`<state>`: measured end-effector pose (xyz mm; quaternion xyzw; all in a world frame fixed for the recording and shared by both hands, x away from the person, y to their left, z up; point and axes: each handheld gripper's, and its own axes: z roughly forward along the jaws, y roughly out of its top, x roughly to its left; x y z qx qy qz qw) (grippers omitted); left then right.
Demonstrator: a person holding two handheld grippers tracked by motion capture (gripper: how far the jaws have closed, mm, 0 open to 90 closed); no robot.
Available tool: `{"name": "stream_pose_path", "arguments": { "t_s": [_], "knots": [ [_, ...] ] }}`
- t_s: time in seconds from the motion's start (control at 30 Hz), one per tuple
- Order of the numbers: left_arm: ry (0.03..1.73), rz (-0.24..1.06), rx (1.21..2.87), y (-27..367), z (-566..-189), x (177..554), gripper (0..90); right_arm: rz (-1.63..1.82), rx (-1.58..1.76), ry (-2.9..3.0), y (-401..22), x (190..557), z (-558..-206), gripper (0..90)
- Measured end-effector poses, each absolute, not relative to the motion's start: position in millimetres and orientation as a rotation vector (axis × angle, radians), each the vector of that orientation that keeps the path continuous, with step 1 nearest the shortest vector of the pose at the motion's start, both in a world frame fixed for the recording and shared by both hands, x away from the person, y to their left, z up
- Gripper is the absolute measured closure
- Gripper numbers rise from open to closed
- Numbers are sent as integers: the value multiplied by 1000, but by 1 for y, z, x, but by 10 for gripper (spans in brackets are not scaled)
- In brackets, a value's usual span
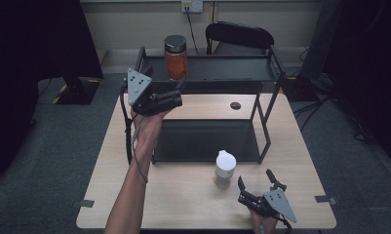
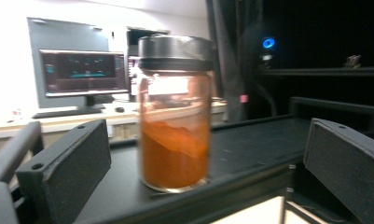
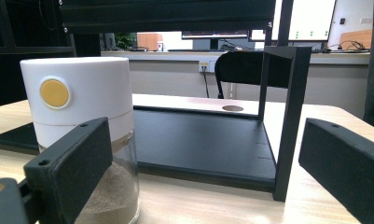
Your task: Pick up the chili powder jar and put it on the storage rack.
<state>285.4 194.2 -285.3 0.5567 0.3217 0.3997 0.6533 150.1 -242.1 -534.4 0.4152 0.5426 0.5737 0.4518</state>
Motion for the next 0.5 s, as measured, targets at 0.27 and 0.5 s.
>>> {"name": "stream_pose_path", "arguments": {
  "t_s": [0.27, 0.5],
  "knots": [
    [712, 923, 1241, 198, -310, 250, 0, 1417, 1025, 1341, -242, 150, -534, 17],
    [699, 895, 1200, 206, -337, 228, 0, 1416, 1026, 1339, -242, 150, -534, 17]
  ]
}}
